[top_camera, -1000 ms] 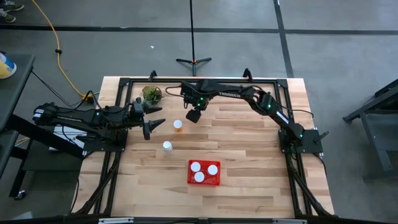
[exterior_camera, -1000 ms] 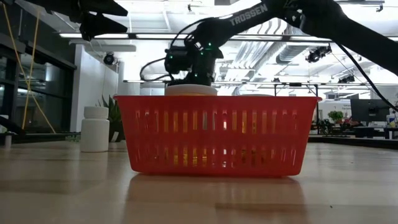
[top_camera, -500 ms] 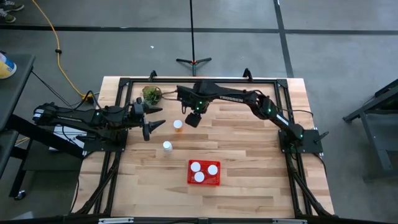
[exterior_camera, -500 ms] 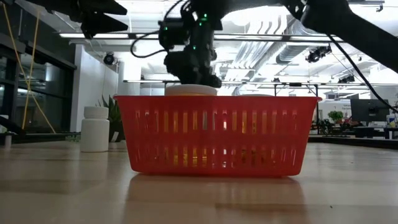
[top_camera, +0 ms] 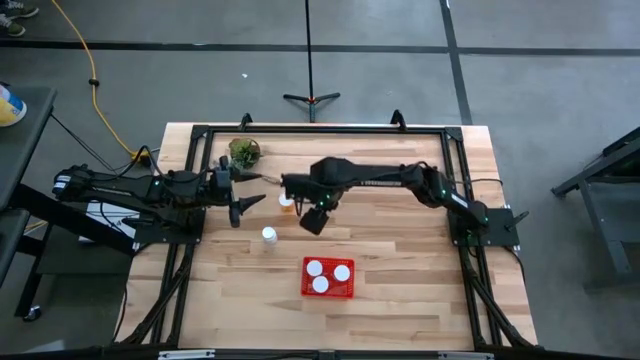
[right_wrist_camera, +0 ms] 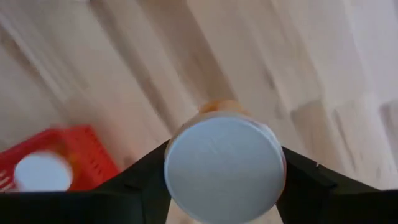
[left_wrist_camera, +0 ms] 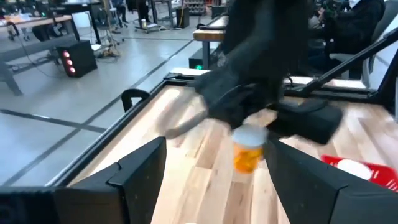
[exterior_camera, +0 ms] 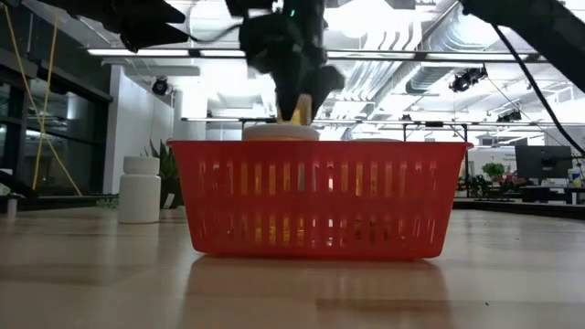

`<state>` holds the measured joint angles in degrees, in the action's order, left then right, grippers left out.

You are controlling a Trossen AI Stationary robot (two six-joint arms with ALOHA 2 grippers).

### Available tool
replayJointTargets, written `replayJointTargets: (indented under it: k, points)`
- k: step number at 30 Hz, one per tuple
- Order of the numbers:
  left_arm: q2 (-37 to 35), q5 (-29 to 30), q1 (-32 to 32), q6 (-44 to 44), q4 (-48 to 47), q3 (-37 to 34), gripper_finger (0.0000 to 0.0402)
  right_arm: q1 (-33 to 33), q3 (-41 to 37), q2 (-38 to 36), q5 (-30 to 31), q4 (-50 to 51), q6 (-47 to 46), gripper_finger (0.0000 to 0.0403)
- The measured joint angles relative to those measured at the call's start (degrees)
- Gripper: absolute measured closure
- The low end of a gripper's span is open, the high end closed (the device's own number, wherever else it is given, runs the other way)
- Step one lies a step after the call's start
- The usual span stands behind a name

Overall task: Pick and place pill bottles into a basket
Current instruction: Put the orange pill bottle into the red bin

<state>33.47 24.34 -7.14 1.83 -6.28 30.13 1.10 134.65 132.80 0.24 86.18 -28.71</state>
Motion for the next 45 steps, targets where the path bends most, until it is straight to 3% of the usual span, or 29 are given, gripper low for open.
replayJointTargets:
  k: [11,19,27,36,45]
  points:
    - [0.0,5.5,0.0,-6.9,0.2,0.0,0.0094,-10.6,0.0,-1.3,0.5,2.3,-15.4,0.0212]
    - [-0.3,7.2,0.0,-7.5,0.5,0.0,0.0094,-16.6,0.0,-1.3,0.9,2.2,-22.8,0.0175]
    - [-0.4,3.0,0.0,0.9,0.7,0.0,0.0094,-18.1,0.0,-1.3,5.7,0.5,-23.8,0.0212]
    - [-0.3,-1.4,0.0,7.3,1.3,0.0,0.0094,-20.0,-0.6,-1.0,7.6,-3.6,-24.0,0.0176]
    - [-0.3,-1.5,0.0,7.5,6.4,0.0,0.0094,-22.2,-0.6,0.2,7.4,-4.2,-26.4,0.021]
